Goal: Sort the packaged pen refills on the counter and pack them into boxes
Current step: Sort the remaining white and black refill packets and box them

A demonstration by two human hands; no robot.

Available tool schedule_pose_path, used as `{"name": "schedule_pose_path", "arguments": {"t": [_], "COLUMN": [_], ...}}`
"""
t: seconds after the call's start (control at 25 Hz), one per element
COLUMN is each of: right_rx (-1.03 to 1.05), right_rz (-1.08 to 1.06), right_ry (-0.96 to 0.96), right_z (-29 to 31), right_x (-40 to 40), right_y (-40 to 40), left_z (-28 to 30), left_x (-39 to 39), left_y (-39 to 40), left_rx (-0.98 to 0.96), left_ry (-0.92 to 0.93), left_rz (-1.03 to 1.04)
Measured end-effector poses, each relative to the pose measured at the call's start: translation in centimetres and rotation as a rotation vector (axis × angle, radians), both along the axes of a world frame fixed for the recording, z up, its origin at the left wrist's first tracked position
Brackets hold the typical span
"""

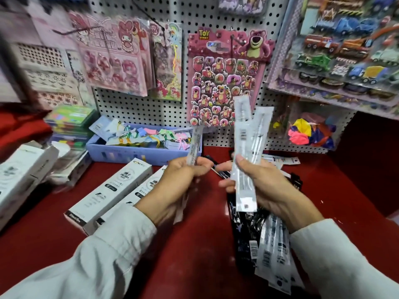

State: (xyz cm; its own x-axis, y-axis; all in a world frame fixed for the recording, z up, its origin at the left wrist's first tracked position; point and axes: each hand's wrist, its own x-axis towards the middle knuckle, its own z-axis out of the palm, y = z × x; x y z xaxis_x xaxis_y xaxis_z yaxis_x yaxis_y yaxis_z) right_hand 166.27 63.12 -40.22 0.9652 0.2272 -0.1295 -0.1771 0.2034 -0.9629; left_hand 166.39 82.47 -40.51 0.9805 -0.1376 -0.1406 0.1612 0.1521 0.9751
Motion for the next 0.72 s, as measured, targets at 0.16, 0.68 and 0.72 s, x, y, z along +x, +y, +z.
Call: {"name": "schedule_pose_path", "arguments": {"t": [0.16, 0.68, 0.72], "right_rx": [0.018, 0.019, 0.021], "right_rz": [0.276, 0.176, 0.168], "right_ry": [0.038, -0.040, -0.047], "right_z": [-0.4, -1.1, -1.0], "right_x": [-1.7, -2.6, -2.6], "right_y": [3.7, 5.0, 4.8], "left_z": [0.7, 1.0, 1.2], "left_x": [-0.5, -0.8, -0.7], "left_y": [0.5, 1.1, 1.3], "left_rx": [-0.276, -0.298, -0.305], "left_ry": [0.089, 0.086, 0.126], "left_rz": [-0.152, 0.047, 0.002]}}
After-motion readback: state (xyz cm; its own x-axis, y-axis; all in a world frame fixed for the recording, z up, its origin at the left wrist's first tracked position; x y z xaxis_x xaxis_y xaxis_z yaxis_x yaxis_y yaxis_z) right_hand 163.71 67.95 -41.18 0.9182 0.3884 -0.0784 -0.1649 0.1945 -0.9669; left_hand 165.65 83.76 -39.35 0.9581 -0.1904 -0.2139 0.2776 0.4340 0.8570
